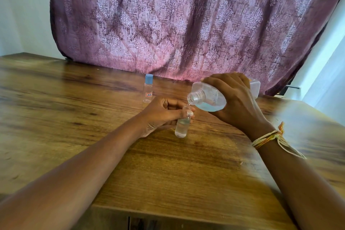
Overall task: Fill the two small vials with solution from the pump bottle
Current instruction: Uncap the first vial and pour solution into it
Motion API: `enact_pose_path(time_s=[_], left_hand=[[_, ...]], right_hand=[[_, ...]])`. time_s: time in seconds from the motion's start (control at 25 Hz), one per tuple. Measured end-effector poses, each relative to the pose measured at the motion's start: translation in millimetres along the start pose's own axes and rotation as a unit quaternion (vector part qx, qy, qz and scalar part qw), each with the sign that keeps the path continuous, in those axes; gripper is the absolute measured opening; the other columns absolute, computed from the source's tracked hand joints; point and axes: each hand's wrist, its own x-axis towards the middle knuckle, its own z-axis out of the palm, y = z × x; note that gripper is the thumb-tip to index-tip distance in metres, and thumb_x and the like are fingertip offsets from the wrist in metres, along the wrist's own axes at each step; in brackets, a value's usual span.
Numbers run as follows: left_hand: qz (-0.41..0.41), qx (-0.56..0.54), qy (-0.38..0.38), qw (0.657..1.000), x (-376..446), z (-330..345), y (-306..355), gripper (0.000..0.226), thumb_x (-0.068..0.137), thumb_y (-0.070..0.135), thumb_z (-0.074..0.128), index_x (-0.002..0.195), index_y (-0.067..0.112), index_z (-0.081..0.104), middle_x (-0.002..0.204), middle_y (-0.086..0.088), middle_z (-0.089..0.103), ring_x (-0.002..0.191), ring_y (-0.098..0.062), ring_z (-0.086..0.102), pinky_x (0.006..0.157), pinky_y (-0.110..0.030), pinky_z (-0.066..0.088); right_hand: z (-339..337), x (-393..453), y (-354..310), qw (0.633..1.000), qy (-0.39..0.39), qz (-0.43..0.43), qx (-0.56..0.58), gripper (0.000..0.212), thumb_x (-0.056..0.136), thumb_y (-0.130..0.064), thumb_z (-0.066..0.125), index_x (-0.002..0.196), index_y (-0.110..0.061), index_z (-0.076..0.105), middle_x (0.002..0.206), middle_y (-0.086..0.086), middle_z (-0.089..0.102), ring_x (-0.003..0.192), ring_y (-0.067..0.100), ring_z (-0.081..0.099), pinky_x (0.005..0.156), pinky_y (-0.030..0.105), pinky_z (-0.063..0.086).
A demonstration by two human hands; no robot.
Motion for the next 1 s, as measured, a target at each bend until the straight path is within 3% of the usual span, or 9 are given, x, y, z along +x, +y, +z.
enact_pose_path(time_s=[0.32,0.68,0.88,1.0], left_hand=[[0.009,0.02,0.005,1.0,0.0,-1.4,0.0,0.029,0.072,0.02,0.077,0.099,0.009,0.077,0.099,-0.016,0.077,0.093,-0.028,0.075,0.07,-0.033,0.061],[0.015,0.03,0.008,0.999,0.3,0.1,0.7,0.034,0.06,0.031,0.082,0.091,0.016,0.08,0.099,-0.018,0.077,0.097,-0.033,0.073,0.087,-0.047,0.059],[0.018,0.043,0.002,0.999,2.5,-0.4,-2.0,0.042,0.055,0.046,0.086,0.09,0.023,0.08,0.094,-0.008,0.079,0.092,-0.022,0.075,0.083,-0.041,0.06],[0.016,0.04,-0.001,0.999,4.5,-2.9,-5.0,0.052,0.051,0.053,0.089,0.092,0.023,0.08,0.094,-0.008,0.079,0.094,-0.024,0.075,0.084,-0.044,0.06]], right_hand=[[-3.7,0.8,-4.7,0.999,-0.015,0.014,0.047,0.058,0.072,-0.043,0.076,0.122,-0.02,0.058,0.116,0.004,0.065,0.105,0.028,0.06,0.087,0.051,0.045],[-6.4,0.4,-8.2,0.986,0.026,0.067,0.151,0.07,0.063,-0.038,0.083,0.123,-0.02,0.054,0.113,-0.001,0.065,0.098,0.018,0.063,0.08,0.04,0.055],[-9.5,-0.3,-2.8,0.935,0.125,0.193,0.269,0.072,0.055,-0.034,0.091,0.116,-0.026,0.053,0.104,-0.025,0.064,0.093,-0.008,0.061,0.077,0.009,0.047],[-9.6,-1.0,2.2,0.886,0.168,0.267,0.34,0.07,0.054,-0.037,0.09,0.113,-0.027,0.053,0.104,-0.02,0.066,0.095,-0.001,0.064,0.082,0.017,0.051]])
